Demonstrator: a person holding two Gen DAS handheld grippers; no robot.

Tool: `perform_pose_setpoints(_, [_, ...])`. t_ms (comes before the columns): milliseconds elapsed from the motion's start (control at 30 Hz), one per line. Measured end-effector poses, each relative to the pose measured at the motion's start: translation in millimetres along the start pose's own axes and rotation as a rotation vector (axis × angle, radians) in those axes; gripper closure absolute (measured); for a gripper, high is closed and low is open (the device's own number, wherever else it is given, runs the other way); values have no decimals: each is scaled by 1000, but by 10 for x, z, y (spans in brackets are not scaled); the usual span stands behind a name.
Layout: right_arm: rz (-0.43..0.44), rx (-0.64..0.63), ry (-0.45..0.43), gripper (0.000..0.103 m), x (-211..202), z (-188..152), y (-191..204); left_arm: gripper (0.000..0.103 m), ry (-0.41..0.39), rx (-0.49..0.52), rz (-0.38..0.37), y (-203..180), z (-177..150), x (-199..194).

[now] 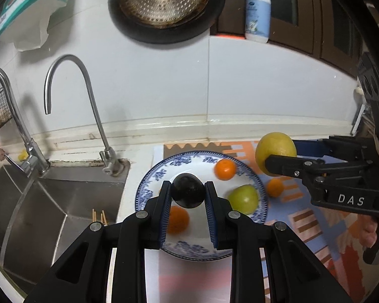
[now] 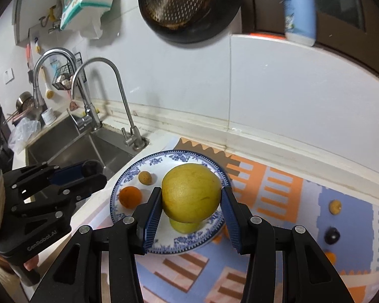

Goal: Organize fruits
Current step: 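Carry the plum and the yellow grapefruit over the plate with both tools, then open left gripper to drop the plum while right gripper releases the grapefruit on the plate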

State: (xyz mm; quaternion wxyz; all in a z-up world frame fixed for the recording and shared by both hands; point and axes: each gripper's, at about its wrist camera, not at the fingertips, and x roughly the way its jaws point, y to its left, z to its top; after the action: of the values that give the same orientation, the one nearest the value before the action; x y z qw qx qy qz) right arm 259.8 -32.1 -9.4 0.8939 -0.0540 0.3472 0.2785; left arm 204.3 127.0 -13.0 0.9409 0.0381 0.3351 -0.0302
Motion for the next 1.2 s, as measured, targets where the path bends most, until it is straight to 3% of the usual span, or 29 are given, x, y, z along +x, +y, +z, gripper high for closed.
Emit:
perform_pose_setpoints(567, [36, -73, 173, 56, 904, 115, 222, 77, 184, -95, -12, 523, -121, 727])
perform_pose_setpoints(1067, [46, -57, 271, 55, 1221, 64, 223, 76, 268, -119, -62, 567, -132, 1033])
perform_pose_setpoints(1200, [44, -64, 238, 52, 1142, 72, 225, 64, 258, -104, -68, 521, -112, 1001])
